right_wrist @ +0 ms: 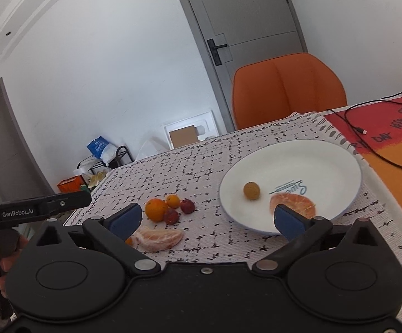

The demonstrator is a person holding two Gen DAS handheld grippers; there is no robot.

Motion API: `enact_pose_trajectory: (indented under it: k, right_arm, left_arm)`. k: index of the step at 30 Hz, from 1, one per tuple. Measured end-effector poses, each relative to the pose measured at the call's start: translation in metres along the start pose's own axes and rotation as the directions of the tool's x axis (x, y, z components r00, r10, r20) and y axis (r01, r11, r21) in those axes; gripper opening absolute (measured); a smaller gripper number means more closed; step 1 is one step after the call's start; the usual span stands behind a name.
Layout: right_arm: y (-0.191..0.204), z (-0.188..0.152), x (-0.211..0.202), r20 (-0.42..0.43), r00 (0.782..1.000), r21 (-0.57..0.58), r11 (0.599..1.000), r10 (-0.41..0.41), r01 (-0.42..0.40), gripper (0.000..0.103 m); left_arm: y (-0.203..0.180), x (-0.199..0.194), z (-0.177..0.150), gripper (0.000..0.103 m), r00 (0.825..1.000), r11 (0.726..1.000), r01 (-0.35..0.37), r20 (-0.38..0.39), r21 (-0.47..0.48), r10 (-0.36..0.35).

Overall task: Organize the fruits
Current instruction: 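Move both tools back from the bowl toward the fruit pile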

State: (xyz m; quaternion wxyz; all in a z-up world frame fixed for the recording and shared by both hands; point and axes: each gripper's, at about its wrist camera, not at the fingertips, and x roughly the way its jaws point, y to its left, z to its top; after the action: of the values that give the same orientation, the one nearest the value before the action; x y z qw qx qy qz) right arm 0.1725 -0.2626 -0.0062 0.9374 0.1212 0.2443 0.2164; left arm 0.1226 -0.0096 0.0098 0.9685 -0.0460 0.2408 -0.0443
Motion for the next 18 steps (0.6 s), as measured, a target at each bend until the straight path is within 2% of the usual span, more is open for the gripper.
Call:
enact_pose_trajectory:
  k: [18]
  right_arm:
    - [0.028,-0.009,0.006,-0.040,0.998,-0.060,0.997,0.039,-0.041,0.103]
  left_arm:
    - [0.040,-0.023,-0.027,0.087,0.998,0.995,-0.063,-0.027,-0.076,0.061]
